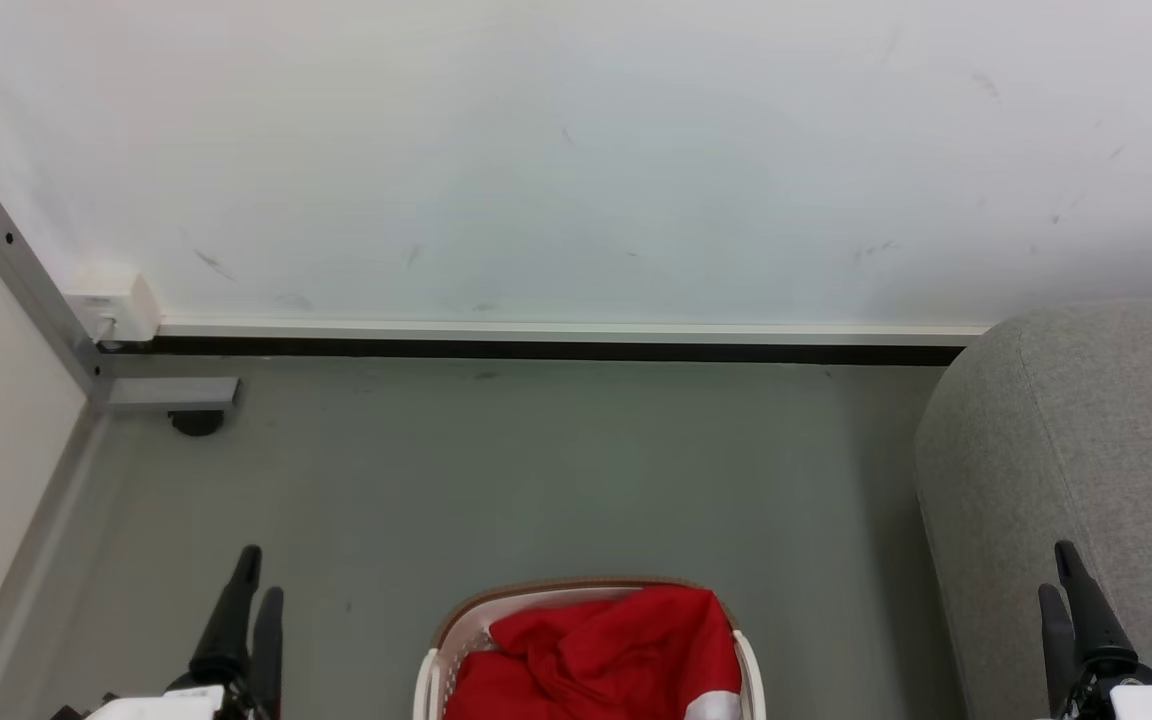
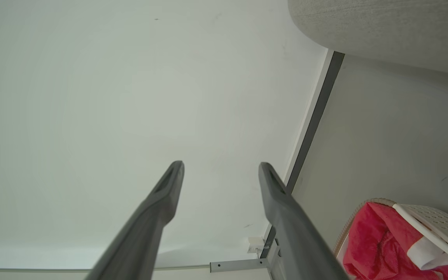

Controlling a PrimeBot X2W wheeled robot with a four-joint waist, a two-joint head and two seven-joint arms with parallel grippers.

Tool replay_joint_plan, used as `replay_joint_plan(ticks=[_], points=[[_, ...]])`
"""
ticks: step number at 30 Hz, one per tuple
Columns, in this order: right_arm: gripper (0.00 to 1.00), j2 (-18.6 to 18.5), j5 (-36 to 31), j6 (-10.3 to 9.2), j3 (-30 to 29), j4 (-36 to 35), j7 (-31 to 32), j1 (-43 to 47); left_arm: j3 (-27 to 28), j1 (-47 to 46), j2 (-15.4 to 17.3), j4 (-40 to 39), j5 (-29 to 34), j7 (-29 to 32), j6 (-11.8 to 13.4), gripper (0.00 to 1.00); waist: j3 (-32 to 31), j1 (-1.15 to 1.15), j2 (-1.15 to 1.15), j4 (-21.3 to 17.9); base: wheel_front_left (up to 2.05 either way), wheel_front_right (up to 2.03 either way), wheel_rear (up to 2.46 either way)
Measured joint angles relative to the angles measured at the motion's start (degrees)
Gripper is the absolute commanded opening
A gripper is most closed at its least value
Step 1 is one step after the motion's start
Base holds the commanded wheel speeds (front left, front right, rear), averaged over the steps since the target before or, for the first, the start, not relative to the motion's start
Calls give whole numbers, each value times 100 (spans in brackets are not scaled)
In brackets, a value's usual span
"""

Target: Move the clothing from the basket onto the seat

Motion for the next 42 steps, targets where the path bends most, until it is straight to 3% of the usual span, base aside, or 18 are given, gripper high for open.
replay_joint_plan(ticks=[14, 35, 42], points=[[100, -4, -708, 0, 246, -219, -360, -29, -313, -27, 189, -214, 675, -425, 0, 100, 21, 0, 0, 1, 0, 0, 0], [100, -13, -2978, 0, 649, -334, -810, -63, -208, -32, 145, -437, 3495, -887, 0, 100, 26, 0, 0, 27, 0, 0, 0], [100, -15, -4075, 0, 714, -283, -948, -117, -219, -32, 156, -506, 4430, -1013, 0, 100, 27, 0, 0, 35, 0, 0, 0]])
